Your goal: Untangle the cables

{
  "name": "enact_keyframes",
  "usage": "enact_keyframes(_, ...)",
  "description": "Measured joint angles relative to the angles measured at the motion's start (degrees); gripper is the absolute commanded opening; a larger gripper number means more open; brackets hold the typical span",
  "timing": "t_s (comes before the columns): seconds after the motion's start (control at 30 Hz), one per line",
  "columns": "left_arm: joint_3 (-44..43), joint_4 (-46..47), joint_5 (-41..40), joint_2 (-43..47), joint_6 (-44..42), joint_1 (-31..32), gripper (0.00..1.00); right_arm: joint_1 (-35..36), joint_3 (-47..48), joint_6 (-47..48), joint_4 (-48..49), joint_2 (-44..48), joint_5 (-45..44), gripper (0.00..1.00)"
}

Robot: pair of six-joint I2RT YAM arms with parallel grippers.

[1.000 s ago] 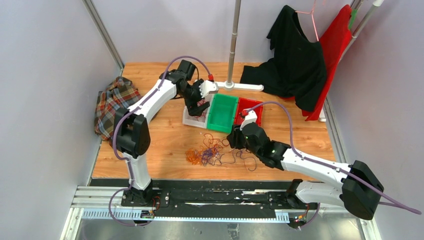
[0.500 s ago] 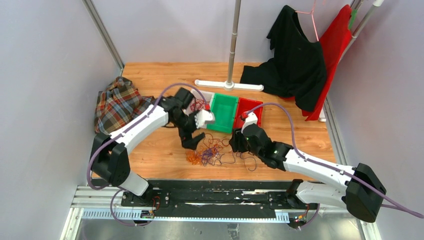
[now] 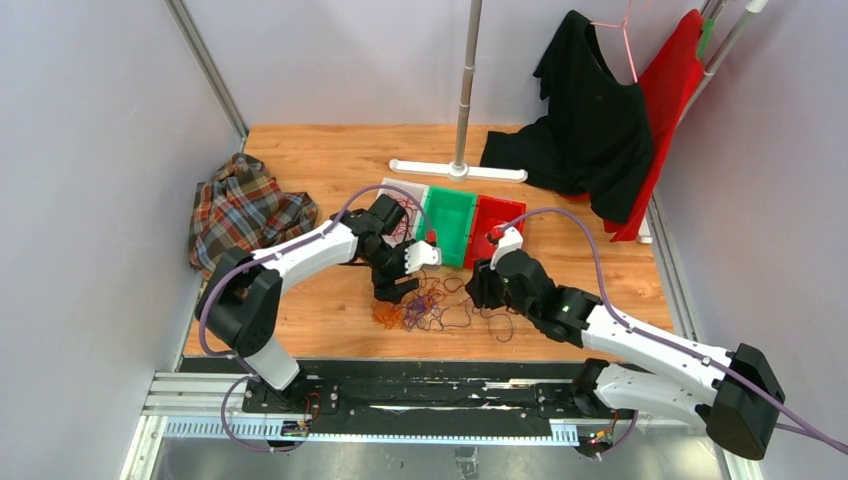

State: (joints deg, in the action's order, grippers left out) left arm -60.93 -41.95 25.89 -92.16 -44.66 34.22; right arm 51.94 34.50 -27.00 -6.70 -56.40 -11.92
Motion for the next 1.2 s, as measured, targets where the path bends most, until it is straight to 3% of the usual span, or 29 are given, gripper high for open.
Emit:
enact_keyframes(0.23,1.9,0.1,1.5,-0.3,-5.1,1.3,0.17,0.0,-0.2,-1.0,-1.8,0.4,-2.6,0.48)
enact_keyframes(0.37,2.4,-2.9,1.4,2.3,-6.8,1.6,0.01,0.0,-0.2,-4.5,-7.5,1.3,-7.5,0.54)
enact_keyframes(0.53,2.1,-7.0,0.4,10.3,-7.5,1.6,0.01,0.0,-0.6,-8.9,-13.8,1.4,-10.2,0.56)
enact_keyframes(0.77,-1.5,-11.8,-1.8,17.8,-5.8,1.6,0.01,0.0,-2.1,-10.5,-15.6,-0.7,-10.8,0.56)
enact_keyframes(0.8,-2.4,-12.3,-2.0,18.2,-5.4,1.6,0.06,0.0,-2.1,-10.3,-15.6,-0.9,-10.8,0.57)
enact_keyframes(0.83,-3.1,-12.6,-1.9,18.6,-4.9,1.6,0.18,0.0,-1.9,-9.9,-15.6,-1.0,-10.8,0.57)
enact_keyframes(0.9,-3.9,-12.6,-1.6,19.8,-4.7,1.6,0.52,0.0,-0.7,-8.9,-15.7,-1.2,-10.7,0.57)
enact_keyframes(1.0,-3.7,-12.9,-0.3,20.6,-5.2,1.6,0.81,0.0,1.8,-7.3,-15.3,-1.3,-10.7,0.57)
enact_keyframes(1.2,-2.6,-12.1,0.5,12.6,-8.4,1.6,0.89,0.0,3.6,-4.9,-14.1,-0.7,-10.3,0.57)
